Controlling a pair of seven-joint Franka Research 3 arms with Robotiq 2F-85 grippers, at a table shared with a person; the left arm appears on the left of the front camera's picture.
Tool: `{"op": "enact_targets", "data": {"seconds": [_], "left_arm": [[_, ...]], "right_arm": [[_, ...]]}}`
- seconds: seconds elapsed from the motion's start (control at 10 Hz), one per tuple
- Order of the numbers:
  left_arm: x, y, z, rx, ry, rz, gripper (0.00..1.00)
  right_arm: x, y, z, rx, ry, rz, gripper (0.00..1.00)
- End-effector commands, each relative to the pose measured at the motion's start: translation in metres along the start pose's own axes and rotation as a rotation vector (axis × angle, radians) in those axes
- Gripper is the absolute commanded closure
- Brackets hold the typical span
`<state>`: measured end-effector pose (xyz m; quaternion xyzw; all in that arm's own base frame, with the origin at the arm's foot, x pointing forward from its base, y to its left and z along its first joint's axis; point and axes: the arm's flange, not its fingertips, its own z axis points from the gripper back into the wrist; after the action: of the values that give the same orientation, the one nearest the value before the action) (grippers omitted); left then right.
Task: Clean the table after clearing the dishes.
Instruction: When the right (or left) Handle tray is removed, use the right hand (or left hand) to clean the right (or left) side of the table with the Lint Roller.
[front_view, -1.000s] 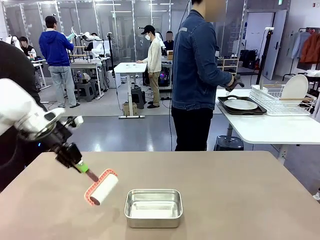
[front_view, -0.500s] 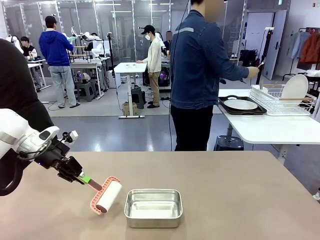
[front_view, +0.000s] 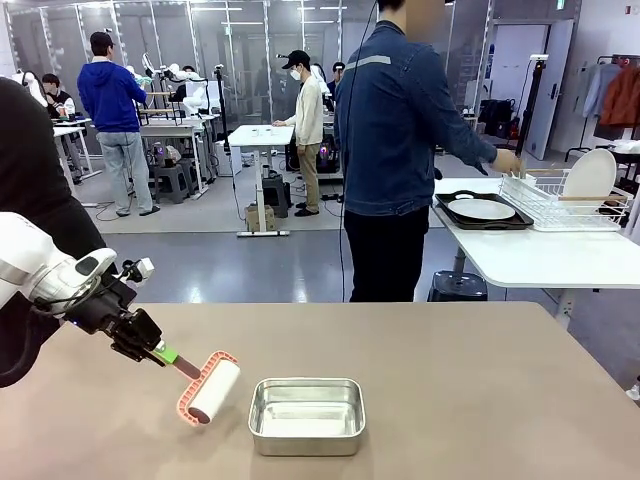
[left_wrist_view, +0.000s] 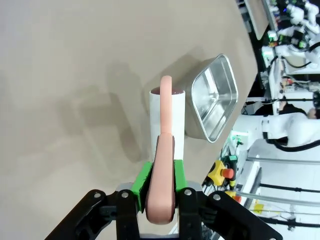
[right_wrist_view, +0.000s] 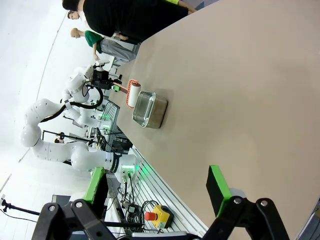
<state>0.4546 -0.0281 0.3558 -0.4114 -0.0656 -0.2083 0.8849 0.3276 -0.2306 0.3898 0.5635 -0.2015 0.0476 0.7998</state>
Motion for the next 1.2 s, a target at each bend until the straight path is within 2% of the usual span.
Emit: {"op": "enact_targets", "data": {"seconds": [0.0,0.1,0.2,0.5,0.9,1.1], "left_arm": [[0.006,0.003,0.002,-0.011,-0.055,0.121,0.78],[0.009,0.008,0.006,0.021,-0.106,0.194,0.78],[0.012,0.014,0.006,0.000,-0.157,0.263,0.78],[0.012,0.031,-0.004,-0.050,-0.216,0.409,0.78],[0.023,0.057,-0.008,-0.107,-0.211,0.420,0.78],[0.036,0.066,-0.001,-0.136,-0.219,0.335,0.78]], "right_arm": [[-0.001,0.003,-0.001,-0.006,-0.016,0.008,0.00],[-0.001,0.003,-0.001,-0.006,-0.016,0.008,0.00],[-0.001,0.003,-0.001,-0.006,-0.016,0.008,0.00],[-0.001,0.003,-0.001,-0.006,-0.016,0.008,0.00],[-0.001,0.003,-0.001,-0.006,-0.016,0.008,0.00],[-0.001,0.003,-0.001,-0.006,-0.016,0.008,0.00]]}}
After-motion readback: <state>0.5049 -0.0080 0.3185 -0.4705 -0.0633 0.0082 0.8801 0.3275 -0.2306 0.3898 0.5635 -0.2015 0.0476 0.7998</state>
